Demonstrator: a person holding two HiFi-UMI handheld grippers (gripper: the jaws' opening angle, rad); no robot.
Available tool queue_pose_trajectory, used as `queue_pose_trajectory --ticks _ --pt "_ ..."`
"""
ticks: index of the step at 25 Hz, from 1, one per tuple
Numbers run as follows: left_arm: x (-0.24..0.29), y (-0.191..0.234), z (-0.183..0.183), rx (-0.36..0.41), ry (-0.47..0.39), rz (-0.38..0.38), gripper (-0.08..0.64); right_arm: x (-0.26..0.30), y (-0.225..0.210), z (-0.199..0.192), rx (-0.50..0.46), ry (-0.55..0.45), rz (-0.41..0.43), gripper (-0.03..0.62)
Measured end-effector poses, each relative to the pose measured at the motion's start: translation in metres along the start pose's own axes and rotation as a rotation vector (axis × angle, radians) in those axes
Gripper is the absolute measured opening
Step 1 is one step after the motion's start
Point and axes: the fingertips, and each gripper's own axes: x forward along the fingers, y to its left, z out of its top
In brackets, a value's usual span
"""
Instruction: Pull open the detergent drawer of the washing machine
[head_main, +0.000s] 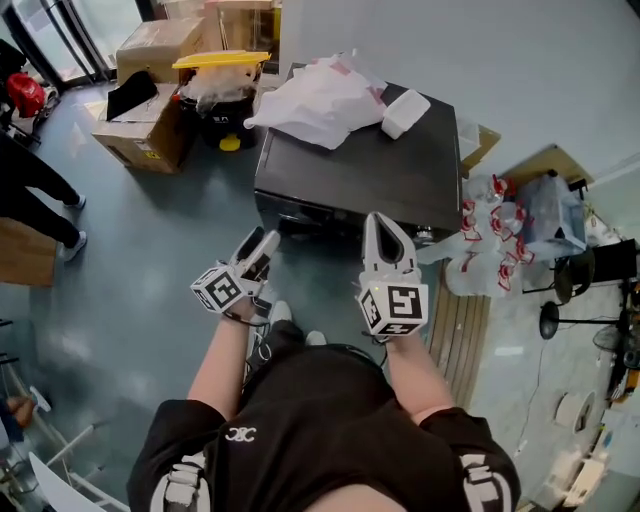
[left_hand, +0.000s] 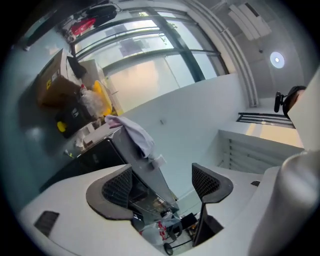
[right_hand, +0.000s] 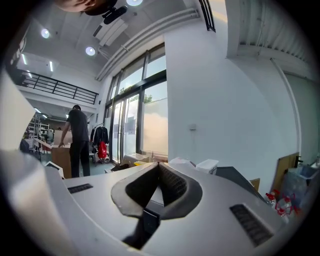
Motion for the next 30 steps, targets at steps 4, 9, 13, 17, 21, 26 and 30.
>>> queue_pose_trajectory --ticks 4,9,13,17,21,26,30 --pt "0.007 0.034 -0.019 -0.131 0.025 0.043 0.353 0.000 -0.010 -0.011 0.000 0.029 -0.028 0.002" --pt "0.027 0.052 -0.034 -0.284 0.016 -0.010 0.353 0.000 -0.025 -0.027 0.006 0.075 -0.065 0.002" --pt "0.040 0.074 -0.043 -0.299 0.038 -0.013 0.353 0.000 -0.029 -0.036 -0.012 0.087 -0.061 0.002" --pt "0.056 0.093 -0.048 -0.341 0.045 -0.018 0.353 0.004 -0.035 -0.046 -0.020 0.105 -0.066 0.002" --pt "0.066 0.117 -0.058 -0.338 0.085 0.005 0.353 0.005 -0.046 -0.059 -0.006 0.139 -0.108 0.002" --pt "0.075 0.145 -0.058 -0.324 0.103 0.066 0.353 0.004 -0.062 -0.071 0.032 0.171 -0.161 0.002" --pt "0.091 0.145 -0.053 -0.424 0.052 -0.012 0.351 0.002 -0.073 -0.079 0.072 0.199 -0.193 0.002"
